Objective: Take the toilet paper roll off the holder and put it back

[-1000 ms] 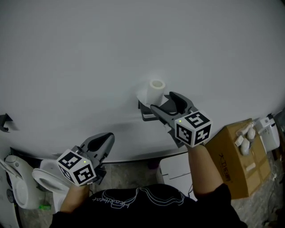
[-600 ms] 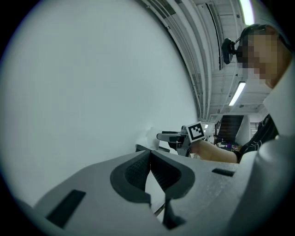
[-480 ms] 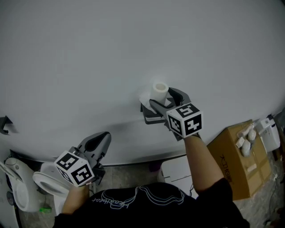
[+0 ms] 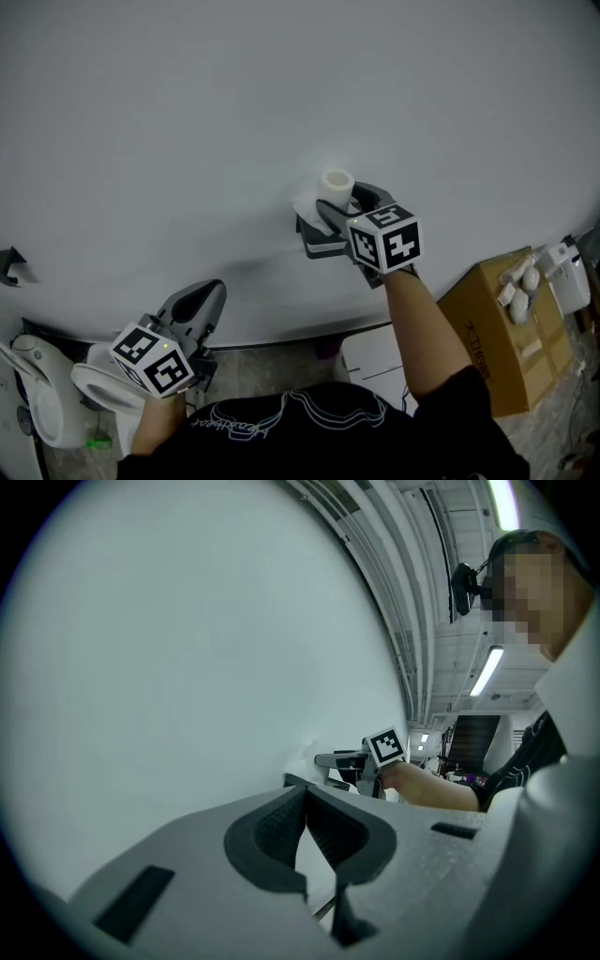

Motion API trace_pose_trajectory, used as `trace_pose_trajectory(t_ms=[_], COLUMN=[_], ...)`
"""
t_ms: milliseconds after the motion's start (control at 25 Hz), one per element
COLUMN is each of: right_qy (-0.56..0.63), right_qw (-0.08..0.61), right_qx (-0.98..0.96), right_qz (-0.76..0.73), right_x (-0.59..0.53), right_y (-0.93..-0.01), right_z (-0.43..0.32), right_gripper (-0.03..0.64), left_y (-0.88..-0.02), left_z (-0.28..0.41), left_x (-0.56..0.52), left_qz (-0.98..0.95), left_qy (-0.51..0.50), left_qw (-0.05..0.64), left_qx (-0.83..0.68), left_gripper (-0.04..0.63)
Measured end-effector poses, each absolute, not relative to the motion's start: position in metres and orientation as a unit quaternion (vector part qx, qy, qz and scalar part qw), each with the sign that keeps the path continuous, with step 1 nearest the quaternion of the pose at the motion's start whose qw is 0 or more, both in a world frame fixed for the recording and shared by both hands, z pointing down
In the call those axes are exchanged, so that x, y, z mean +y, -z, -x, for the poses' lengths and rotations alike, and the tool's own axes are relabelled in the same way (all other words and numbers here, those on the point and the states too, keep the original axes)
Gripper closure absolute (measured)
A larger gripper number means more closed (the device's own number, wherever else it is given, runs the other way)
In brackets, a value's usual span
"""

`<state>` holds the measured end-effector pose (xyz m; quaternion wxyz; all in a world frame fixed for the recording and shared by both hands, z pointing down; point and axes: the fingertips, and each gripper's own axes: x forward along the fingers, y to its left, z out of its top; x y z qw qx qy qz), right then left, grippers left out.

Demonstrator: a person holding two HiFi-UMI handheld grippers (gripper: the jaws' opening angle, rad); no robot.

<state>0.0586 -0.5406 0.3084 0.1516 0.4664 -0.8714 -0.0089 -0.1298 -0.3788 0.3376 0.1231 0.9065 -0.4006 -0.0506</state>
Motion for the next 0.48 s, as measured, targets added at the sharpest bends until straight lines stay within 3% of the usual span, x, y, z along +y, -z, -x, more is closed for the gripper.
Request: trace_pose_trajectory(t_ms=[480], right_qy=[0.002], right_qw=[0.142], right_qx=[-0.871], right_qz=[-0.471], right_x=[-0.5406], right_y=[-0.3081], right_z=[-0.0615], right_gripper=[0.337], left_y=[-0.3367], left_z=[0.1305], left_x=[-0.3799], left_qz=[-0.906], left_qy=[0.054], left_qw=[0.124], left_qx=[-0.401], left_gripper=[0.589])
